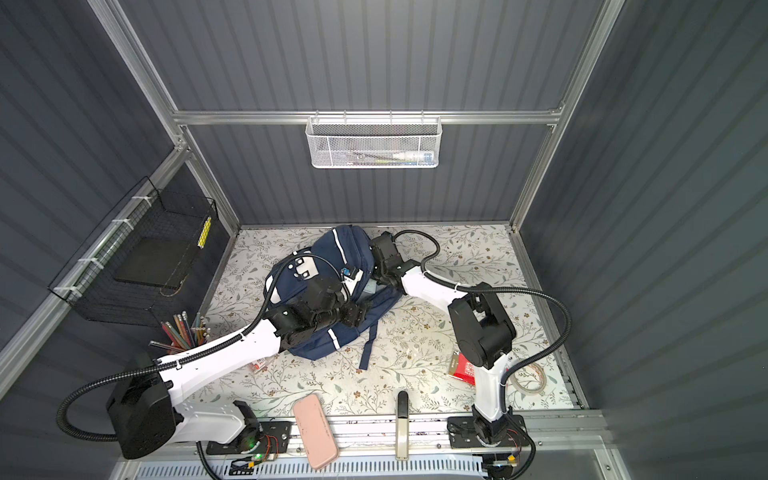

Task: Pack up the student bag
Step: 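Insert the calculator into the backpack opening with the right gripper while left holds it open, then release the calculator inside the backpack and pull the left gripper along the flap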

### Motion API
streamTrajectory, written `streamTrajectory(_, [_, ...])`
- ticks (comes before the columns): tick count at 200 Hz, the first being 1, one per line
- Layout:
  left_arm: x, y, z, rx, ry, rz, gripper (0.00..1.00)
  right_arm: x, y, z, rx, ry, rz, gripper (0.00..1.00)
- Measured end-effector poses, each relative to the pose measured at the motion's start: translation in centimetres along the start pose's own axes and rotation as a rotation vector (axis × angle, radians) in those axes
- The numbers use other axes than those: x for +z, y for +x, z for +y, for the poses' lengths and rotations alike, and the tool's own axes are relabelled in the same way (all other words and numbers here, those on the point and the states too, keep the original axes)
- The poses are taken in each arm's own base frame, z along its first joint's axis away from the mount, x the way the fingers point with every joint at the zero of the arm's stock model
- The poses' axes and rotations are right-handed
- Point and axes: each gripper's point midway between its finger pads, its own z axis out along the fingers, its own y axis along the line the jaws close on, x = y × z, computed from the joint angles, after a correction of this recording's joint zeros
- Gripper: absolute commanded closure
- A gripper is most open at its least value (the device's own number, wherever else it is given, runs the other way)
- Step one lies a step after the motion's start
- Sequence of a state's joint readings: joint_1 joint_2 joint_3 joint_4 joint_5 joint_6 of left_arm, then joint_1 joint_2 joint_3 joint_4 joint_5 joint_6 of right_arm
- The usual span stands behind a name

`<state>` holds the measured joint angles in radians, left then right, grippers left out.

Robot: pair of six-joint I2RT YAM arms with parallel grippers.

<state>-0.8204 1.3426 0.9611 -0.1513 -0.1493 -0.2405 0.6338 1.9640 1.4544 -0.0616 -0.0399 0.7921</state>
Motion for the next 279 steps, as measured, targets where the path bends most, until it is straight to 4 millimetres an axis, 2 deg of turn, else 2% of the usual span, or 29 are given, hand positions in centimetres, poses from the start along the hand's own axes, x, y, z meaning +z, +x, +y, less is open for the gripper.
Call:
streamTrajectory(18, [-2.1,-1.2,1.6,-0.117,-0.020,-0.041,0.03,0.9,0.9,0.2,0.017,-0.031,0.040,0.20])
streamTrajectory(46, [-8.2,-4.7,5.2,-0.293,-0.093,-0.217,0.00,2.5,3.1,-0.6,0.034,-0.041,0.118,0.19])
streamTrajectory(62, [-9.1,-4.4,8.5,-0.392,-0.191,-0.246,0.00,2.7,3.7,-0.8,0.042,-0.048,0.138,0.19])
streamTrajectory(69, [-8.6,-3.3,10.3,-0.442,-0.236,-0.232,0.00,2.7,3.8,-0.8,0.043,-0.052,0.142,0.19])
streamTrajectory(82, [-7.1,0.6,14.7,-0.553,-0.353,-0.166,0.00,2.7,3.7,-0.6,0.042,-0.063,0.140,0.18])
streamTrajectory(96, [-5.5,6.7,18.6,-0.653,-0.480,-0.032,0.00,2.5,3.9,-0.7,0.041,-0.067,0.139,0.18])
streamTrajectory(106, [-5.2,9.9,19.7,-0.683,-0.541,0.053,0.00,2.4,4.0,-0.8,0.038,-0.067,0.140,0.18])
streamTrajectory(114, [-5.2,11.1,19.9,-0.686,-0.562,0.094,0.00,2.3,4.1,-0.8,0.033,-0.067,0.141,0.17])
streamTrajectory(126, [-5.0,11.1,20.3,-0.687,-0.575,0.101,0.00,2.1,4.2,-0.9,0.021,-0.070,0.144,0.16])
streamTrajectory(143, [-4.1,10.3,20.7,-0.679,-0.560,0.094,0.00,2.1,4.4,-0.9,0.002,-0.079,0.146,0.15])
streamTrajectory(180, [0.2,9.7,20.7,-0.624,-0.441,0.131,0.00,2.6,4.7,-0.8,-0.064,-0.104,0.158,0.12])
streamTrajectory(217, [2.4,7.3,20.7,-0.552,-0.365,0.093,0.00,3.7,2.6,1.0,-0.138,-0.111,0.139,0.03])
streamTrajectory(279, [2.8,6.0,20.8,-0.484,-0.352,0.109,0.00,3.4,3.2,-2.5,-0.191,0.026,0.170,0.01])
